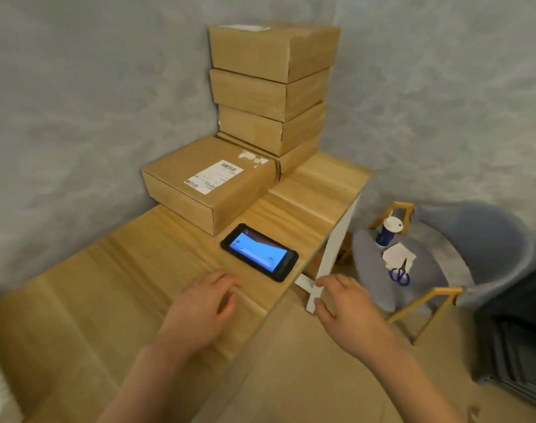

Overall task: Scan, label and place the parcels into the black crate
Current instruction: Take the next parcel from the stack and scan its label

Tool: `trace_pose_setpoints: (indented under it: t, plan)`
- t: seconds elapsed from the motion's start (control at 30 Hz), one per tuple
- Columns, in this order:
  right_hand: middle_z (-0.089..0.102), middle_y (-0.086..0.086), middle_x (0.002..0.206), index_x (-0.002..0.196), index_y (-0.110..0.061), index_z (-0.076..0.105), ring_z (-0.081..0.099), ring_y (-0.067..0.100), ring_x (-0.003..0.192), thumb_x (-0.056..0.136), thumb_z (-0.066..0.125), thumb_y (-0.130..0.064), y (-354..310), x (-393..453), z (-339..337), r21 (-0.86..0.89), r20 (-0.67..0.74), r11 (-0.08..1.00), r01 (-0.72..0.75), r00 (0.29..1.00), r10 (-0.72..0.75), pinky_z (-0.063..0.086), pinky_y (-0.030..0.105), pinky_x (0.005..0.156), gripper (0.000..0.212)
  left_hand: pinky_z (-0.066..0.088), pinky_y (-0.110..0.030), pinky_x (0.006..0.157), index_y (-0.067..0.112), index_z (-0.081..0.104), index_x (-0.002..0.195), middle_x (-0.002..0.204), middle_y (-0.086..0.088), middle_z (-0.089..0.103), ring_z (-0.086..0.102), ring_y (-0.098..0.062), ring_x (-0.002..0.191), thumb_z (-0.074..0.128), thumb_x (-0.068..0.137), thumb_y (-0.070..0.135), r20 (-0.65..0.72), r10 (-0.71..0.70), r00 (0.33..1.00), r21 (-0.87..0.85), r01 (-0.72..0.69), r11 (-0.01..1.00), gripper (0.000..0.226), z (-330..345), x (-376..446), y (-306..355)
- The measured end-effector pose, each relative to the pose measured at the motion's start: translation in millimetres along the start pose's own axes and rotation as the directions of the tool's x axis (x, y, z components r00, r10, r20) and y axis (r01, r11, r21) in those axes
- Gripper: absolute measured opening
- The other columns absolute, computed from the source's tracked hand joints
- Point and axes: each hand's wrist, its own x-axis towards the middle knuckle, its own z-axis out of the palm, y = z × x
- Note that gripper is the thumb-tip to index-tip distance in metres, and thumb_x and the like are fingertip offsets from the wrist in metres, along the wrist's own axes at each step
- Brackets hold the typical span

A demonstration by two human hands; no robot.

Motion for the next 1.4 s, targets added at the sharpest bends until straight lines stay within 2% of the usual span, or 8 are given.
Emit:
trace_pose_setpoints:
  t: [0.17,0.37,0.6,0.93,1.07,1.17,1.3,1.4]
  plan:
    - [0.055,-0.009,0.125,0.13,-0.027,0.055,0.049,0.012,0.12,0.098,0.052,-0.034,5.5,91.4,-4.1,0.072,-0.025,0.993,0.098,0.995,-0.096,0.042,0.028,0.101,0.033,0.054,-0.029,0.084,0.029,0.063,0.122,0.126,0.011,0.06,0.06,-0.011,0.108,0.037,0.09,0.046,-0.166,-0.13,0.978,-0.085,0.117,0.989,0.045,-3.4,54.3,-27.1]
    - [0.052,-0.004,0.13,0.133,-0.024,0.051,0.053,0.006,0.096,0.096,0.058,-0.027,2.4,188.0,6.7,0.292,-0.023,0.953,0.077,0.997,-0.074,0.039,0.022,0.082,0.038,0.044,-0.029,0.102,0.033,0.053,0.128,0.127,0.023,0.047,0.048,0.003,0.12,0.06,0.094,0.018,-0.312,-0.335,0.889,-0.334,0.228,0.915,0.038,-4.2,92.9,-50.2]
    - [0.051,-0.001,0.136,0.149,-0.027,0.032,0.052,0.017,0.123,0.096,0.059,-0.024,-4.9,267.2,38.4,0.652,-0.021,0.752,-0.092,0.99,0.139,0.046,0.033,0.096,0.06,0.045,-0.027,0.104,0.045,0.027,0.147,0.145,0.019,0.037,0.043,0.011,0.126,0.059,0.097,0.023,-0.257,-0.616,0.744,-0.646,0.342,0.683,0.064,15.1,109.7,-52.2]
    - [0.036,-0.003,0.156,0.155,-0.041,0.005,0.044,0.022,0.136,0.094,0.062,-0.032,-7.6,297.0,46.9,0.544,0.078,0.839,0.0,0.996,-0.051,0.046,0.045,0.103,0.084,0.04,-0.022,0.107,0.051,0.021,0.152,0.145,0.013,0.048,0.046,0.003,0.131,0.058,0.098,0.025,-0.233,-0.68,0.695,-0.587,0.457,0.668,0.07,17.1,111.7,-44.7]
    - [0.045,-0.012,0.141,0.153,-0.042,0.014,0.051,0.01,0.116,0.095,0.06,-0.029,0.4,293.7,45.4,0.631,0.066,0.774,0.046,0.991,-0.113,0.047,0.031,0.087,0.076,0.04,-0.032,0.112,0.042,0.024,0.154,0.145,0.008,0.048,0.045,-0.004,0.133,0.056,0.099,0.027,-0.249,-0.734,0.631,-0.658,0.446,0.607,0.065,16.2,108.3,-34.6]
    - [0.044,-0.015,0.141,0.154,-0.033,0.023,0.053,0.003,0.108,0.096,0.059,-0.024,1.4,296.6,40.2,0.691,0.06,0.718,0.082,0.983,-0.171,0.042,0.018,0.078,0.068,0.041,-0.028,0.109,0.035,0.028,0.154,0.14,0.016,0.051,0.048,0.004,0.127,0.052,0.101,0.026,-0.266,-0.783,0.562,-0.729,0.414,0.545,0.058,10.4,96.0,-24.8]
    - [0.054,-0.013,0.125,0.143,-0.027,0.041,0.052,-0.002,0.103,0.097,0.057,-0.029,-14.4,292.0,35.8,0.639,0.116,0.752,0.164,0.945,-0.305,0.041,0.015,0.077,0.049,0.039,0.003,0.083,0.027,0.035,0.151,0.122,0.031,0.052,0.049,0.029,0.103,0.046,0.104,0.025,-0.304,-0.86,0.409,-0.801,0.38,0.463,0.048,1.9,69.4,-17.8]
    - [0.059,-0.012,0.109,0.132,-0.02,0.051,0.055,-0.003,0.099,0.097,0.058,-0.028,-36.0,286.7,35.4,0.623,0.134,0.745,0.239,0.906,-0.402,0.042,0.013,0.076,0.036,0.035,0.0,0.084,0.028,0.04,0.147,0.13,0.019,0.054,0.051,0.022,0.105,0.045,0.104,0.032,-0.358,-0.897,0.261,-0.814,0.383,0.436,0.044,-5.3,46.5,-14.2]
